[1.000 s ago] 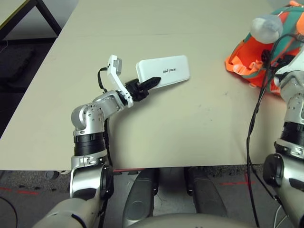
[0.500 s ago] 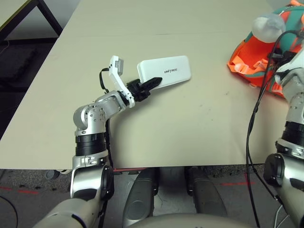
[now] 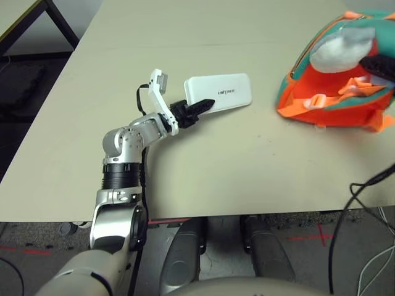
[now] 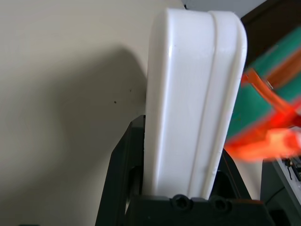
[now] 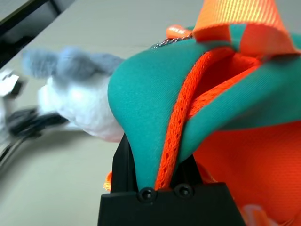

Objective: Put the pencil case into the backpack and zip it.

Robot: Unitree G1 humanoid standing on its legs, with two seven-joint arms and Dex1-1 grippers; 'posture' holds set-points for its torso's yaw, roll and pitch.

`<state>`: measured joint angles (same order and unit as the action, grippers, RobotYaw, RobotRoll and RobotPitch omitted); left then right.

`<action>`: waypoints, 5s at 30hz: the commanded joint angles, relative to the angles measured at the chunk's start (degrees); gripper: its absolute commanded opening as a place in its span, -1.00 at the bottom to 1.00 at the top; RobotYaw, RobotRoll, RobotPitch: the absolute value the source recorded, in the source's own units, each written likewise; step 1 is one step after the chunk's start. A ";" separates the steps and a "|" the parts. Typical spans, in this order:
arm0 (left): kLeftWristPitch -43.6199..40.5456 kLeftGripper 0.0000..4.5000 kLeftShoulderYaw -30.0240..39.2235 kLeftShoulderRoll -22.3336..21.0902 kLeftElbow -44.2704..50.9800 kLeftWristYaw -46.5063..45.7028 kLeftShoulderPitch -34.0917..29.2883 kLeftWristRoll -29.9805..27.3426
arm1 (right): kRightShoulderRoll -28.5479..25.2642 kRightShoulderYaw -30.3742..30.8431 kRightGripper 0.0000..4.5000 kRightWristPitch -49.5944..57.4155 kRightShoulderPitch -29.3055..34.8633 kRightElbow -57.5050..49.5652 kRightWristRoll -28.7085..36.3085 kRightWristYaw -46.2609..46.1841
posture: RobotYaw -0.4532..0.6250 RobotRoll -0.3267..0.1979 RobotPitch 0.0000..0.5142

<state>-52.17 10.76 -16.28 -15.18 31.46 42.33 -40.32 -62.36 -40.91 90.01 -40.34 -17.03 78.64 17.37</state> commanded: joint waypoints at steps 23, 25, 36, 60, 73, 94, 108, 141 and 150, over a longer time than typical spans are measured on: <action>3.17 -0.37 -15.71 -27.39 -5.60 52.90 31.02 5.01 | -7.91 -4.46 -0.94 -30.85 47.38 -15.03 24.16 -10.75 | -0.34 0.25 -0.23; 4.05 -0.37 -16.73 -27.43 -5.00 54.41 31.27 6.01 | -7.98 -3.34 -0.94 -31.19 46.54 -14.58 23.11 -9.99 | -0.34 0.25 -0.24; 9.22 -0.37 -20.01 -20.77 -6.78 54.27 31.19 11.79 | -8.51 1.85 -0.94 -32.62 40.90 -13.33 21.24 -9.45 | -0.35 0.25 -0.30; 18.66 -0.37 -17.70 -19.71 -21.51 55.27 35.16 20.71 | -8.24 2.33 -0.94 -32.09 39.80 -13.48 22.19 -9.93 | -0.38 0.25 -0.28; 17.27 -0.37 -20.54 -14.36 -19.06 56.73 33.51 20.91 | -7.93 1.08 -0.94 -32.55 41.52 -14.52 23.49 -10.29 | -0.40 0.25 -0.28; 28.19 -0.37 -31.82 5.67 -37.61 57.27 42.87 30.32 | -6.52 5.05 -0.94 -33.79 38.86 -14.02 19.66 -7.74 | -0.40 0.25 -0.36; 23.36 0.45 -25.04 0.40 -27.61 57.86 40.56 29.20 | -6.60 5.28 -0.94 -33.58 38.29 -13.57 18.35 -7.07 | -0.38 0.25 -0.38; 23.70 -0.19 -21.32 -2.26 -26.71 53.51 40.31 27.15 | -5.28 9.60 -0.94 -33.48 34.11 -12.33 15.29 -5.52 | -0.36 0.25 -0.36; 22.80 -1.00 -20.23 -3.50 -26.52 53.41 40.80 27.04 | -5.10 9.47 -0.94 -33.51 34.27 -12.16 15.10 -5.39 | -0.35 0.25 -0.34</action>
<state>-28.95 -9.68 -19.43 -42.49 84.66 83.00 -13.24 -67.68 -32.07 56.21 -6.04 -28.53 93.40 11.49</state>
